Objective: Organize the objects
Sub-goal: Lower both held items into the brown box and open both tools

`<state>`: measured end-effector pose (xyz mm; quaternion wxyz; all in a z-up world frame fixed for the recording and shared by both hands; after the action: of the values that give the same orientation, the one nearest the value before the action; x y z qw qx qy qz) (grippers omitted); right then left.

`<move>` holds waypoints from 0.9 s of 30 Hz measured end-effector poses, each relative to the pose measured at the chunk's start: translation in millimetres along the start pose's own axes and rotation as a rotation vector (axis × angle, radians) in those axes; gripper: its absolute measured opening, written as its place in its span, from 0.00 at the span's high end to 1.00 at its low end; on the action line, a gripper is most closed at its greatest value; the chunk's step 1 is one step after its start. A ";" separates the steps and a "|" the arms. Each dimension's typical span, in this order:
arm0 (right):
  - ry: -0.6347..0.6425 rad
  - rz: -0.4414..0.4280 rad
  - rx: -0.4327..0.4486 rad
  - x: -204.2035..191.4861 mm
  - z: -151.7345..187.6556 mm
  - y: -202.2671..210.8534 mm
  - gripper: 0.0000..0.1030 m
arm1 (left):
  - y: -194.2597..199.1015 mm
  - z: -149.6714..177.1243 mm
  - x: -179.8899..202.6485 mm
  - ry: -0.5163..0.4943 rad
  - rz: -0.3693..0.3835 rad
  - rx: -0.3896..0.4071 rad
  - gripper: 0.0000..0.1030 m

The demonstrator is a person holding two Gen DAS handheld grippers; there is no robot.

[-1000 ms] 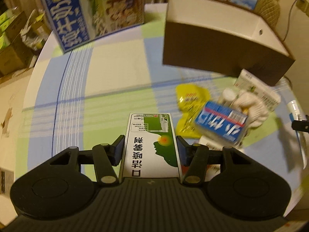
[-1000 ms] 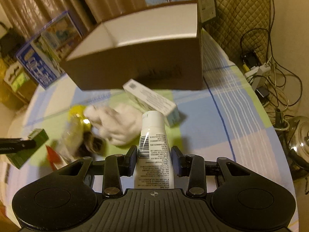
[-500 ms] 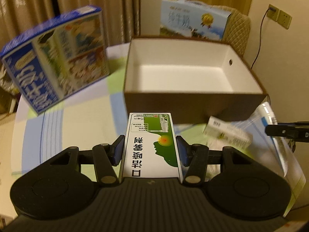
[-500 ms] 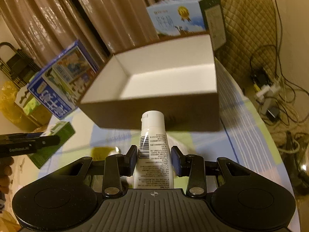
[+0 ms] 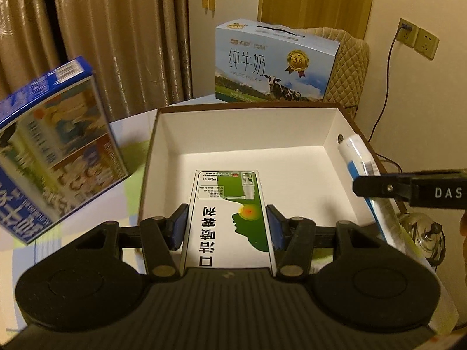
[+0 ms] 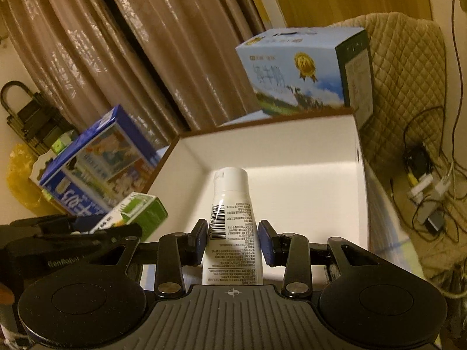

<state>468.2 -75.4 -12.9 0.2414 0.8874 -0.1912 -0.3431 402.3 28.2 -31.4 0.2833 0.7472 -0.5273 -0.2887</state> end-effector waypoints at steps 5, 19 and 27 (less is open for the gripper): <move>-0.008 0.025 0.015 17.0 -24.7 -18.6 0.66 | -27.8 -15.9 10.1 -0.006 0.003 -0.018 0.51; -0.037 0.157 -0.089 75.5 -31.5 -89.7 0.66 | -112.8 -22.5 32.1 -0.024 -0.014 -0.150 0.51; -0.059 0.197 -0.217 93.8 -5.0 -124.6 0.66 | -151.1 -4.0 40.4 -0.032 -0.033 -0.286 0.51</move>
<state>558.2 -20.4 -127.8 0.3627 0.8226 -0.2460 -0.3623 510.8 33.1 -144.1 0.3738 0.7030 -0.4729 -0.3774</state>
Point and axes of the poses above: each gripper's, at about its wrist camera, not at the fingertips, and y roughly against the way its jaws point, x to its right, z to its underside, the point moved 8 cm from there along -y, roughly the way its jaws point, and after that the axes turned 11 degrees about -z, right-handed, at the moved point
